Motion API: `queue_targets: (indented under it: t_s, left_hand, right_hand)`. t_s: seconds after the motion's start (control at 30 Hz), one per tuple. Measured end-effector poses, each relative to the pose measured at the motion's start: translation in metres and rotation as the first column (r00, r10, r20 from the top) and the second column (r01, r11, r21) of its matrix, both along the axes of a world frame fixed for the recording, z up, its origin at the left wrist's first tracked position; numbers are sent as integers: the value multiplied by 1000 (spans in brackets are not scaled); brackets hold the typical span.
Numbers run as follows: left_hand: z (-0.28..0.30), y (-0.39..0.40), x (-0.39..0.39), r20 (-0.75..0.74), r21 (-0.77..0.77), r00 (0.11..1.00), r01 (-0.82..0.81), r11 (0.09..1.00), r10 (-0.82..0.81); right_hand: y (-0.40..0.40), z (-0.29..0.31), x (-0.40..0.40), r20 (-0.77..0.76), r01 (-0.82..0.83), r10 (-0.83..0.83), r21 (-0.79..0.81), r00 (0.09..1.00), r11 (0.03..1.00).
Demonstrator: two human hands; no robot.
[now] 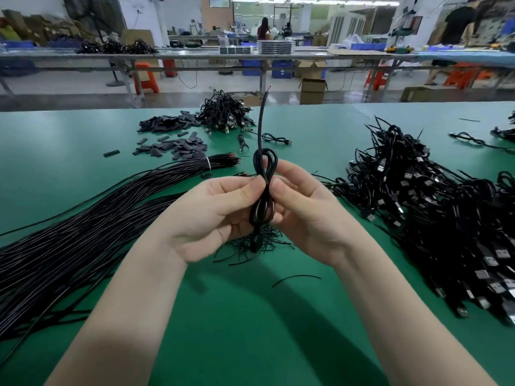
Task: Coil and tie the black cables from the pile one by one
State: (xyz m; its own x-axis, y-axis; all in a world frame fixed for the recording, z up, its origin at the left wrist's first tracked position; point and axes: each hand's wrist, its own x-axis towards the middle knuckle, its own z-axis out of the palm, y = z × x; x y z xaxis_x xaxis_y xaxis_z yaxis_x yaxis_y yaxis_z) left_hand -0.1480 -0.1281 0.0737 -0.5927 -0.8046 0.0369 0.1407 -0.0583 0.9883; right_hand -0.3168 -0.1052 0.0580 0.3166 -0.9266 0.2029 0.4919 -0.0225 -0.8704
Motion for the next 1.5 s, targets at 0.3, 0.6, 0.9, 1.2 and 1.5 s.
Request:
queue_targets:
  t_s: [0.3,0.6,0.9,1.2,1.5]
  left_hand:
    - [-2,14,-7,397,-92,916,101,991,-56]
    - [-41,11,17,738,-651,266,36,758,620]
    - [-75,-32,129,608,-762,-228,98,640,760]
    - [-102,-50,143,680,-702,-218,82,708,700]
    - [-85,-52,175,538,-633,183,-556,538,823]
  right_hand:
    - [43,-12,-6,-346,277,-344,-229,873,933]
    - [45,37,-172,-595,465,-650,-795,-473,389]
    - [53,-39,-280,-827,690,-179,-547,-533,474]
    - [40,-58,-105,-669,372,-604,-743,-433,556]
    - [26,-115,-47,-807,466,-561,-575,-186,673]
